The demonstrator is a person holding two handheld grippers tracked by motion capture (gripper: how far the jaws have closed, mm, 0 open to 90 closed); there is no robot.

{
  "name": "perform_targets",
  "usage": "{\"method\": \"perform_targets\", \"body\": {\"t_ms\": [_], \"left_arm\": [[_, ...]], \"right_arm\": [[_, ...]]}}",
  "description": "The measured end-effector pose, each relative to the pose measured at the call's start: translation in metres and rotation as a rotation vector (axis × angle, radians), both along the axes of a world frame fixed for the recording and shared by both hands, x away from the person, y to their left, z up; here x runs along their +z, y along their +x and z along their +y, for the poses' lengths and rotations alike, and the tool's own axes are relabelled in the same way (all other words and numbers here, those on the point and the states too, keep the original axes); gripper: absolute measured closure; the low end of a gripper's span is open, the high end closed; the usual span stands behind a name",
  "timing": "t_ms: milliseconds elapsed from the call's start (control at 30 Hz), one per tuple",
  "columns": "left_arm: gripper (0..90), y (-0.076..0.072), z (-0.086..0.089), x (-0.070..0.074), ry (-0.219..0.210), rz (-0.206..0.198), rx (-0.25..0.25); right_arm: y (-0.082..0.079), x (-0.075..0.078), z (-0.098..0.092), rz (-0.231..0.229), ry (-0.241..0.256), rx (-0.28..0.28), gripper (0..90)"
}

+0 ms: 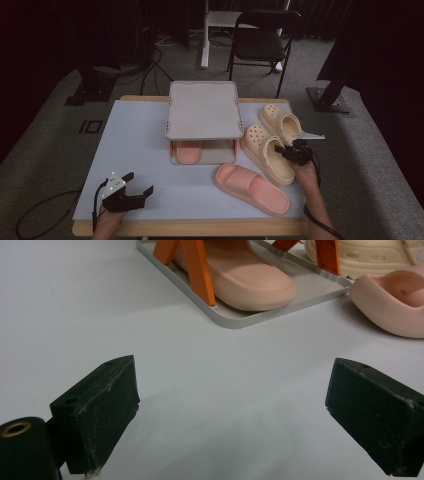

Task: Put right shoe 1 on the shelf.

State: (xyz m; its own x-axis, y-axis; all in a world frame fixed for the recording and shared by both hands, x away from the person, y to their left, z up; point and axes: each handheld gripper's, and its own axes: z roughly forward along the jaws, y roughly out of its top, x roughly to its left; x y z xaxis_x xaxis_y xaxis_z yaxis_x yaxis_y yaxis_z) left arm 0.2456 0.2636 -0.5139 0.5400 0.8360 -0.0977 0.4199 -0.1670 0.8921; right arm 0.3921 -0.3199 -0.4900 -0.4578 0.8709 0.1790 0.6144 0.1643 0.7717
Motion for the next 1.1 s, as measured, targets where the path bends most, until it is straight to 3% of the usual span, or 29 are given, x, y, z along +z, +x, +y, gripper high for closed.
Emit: {"method": "perform_targets", "body": {"t_ms": [267,500,633,1100], "left_arm": [[6.8,0.0,0.002,0.001,0.001,-0.007,0.009],[6.8,0.001,0.002,0.001,0.002,-0.008,0.013],[6.8,0.001,0.003,0.001,-0.004,-0.006,0.018],[6.8,0.001,0.003,-0.001,0.002,-0.003,0.009]], "right_arm": [[-0.004,0.014,0.002,-0.02,0.005,-0.016,77.8],[-0.006,0.031,0.001,-0.016,0.007,-0.065,77.8],[-0.01,0.045,-0.003,-0.045,0.045,-0.086,77.8],[-0.011,0.087,-0.007,-0.108,0.073,-0.166,77.8]]}}
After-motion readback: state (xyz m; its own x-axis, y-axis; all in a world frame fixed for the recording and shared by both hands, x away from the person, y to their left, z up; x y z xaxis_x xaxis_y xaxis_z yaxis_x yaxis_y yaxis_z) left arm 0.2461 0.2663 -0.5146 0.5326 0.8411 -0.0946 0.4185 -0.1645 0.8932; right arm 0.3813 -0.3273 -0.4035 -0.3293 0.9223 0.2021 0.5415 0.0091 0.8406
